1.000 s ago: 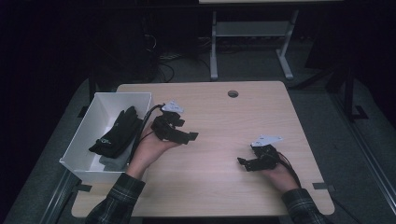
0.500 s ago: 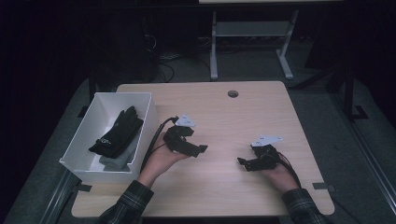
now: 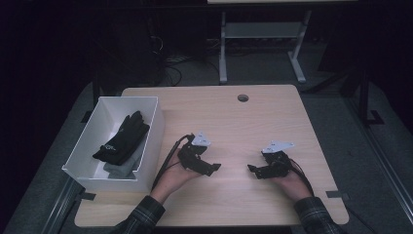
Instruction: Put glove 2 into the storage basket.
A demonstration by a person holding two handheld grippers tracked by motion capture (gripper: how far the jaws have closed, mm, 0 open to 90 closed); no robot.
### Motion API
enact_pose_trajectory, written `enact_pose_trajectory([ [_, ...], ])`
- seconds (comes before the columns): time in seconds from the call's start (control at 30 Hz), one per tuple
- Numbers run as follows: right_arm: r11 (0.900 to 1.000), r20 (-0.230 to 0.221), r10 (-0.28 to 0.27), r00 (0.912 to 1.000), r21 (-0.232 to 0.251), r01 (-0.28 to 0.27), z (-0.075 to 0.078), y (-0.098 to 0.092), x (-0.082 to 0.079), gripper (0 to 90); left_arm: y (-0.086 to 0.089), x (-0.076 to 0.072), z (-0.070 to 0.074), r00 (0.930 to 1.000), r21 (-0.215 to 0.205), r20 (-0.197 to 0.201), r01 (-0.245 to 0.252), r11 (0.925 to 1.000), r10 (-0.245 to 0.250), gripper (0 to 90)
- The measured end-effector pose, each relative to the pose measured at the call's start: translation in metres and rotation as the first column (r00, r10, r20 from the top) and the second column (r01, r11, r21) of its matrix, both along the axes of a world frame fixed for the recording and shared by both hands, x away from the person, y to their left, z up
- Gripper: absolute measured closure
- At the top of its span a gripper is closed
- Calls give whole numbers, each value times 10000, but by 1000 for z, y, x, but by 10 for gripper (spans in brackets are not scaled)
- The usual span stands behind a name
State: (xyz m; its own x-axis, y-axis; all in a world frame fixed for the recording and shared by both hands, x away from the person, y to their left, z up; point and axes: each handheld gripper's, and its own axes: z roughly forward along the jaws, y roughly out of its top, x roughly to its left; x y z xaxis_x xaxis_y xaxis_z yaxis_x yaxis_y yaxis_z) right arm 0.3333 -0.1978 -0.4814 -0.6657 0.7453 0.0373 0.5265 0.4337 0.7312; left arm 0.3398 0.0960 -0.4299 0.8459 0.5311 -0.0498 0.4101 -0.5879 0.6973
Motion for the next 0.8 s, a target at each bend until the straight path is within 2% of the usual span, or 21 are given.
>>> enact_pose_trajectory([
  [0.23, 10000, -4, 1, 10000, 0, -1, 0, 0, 0, 193, -5, -4, -20, 9998, 376, 59, 180, 9991, -183, 144],
  [0.37, 10000, -3, 1, 10000, 1, -1, 0, 0, 0, 193, -7, -6, -29, 9991, 537, 269, 308, 9981, -323, 138],
  [0.47, 10000, -3, 2, 10000, 3, -2, 0, 0, 0, 192, -7, -7, -34, 9992, 569, 273, 270, 9980, -286, 135],
  [0.57, 10000, -4, 2, 10000, 1, -2, 0, 0, 0, 192, -8, -7, -41, 9992, 771, 240, 310, 9965, -330, 133],
  [0.8, 10000, -1, 3, 10000, 0, -3, 0, 0, 0, 191, -3, -10, -48, 9979, 52, 571, 309, 9995, -312, 126],
])
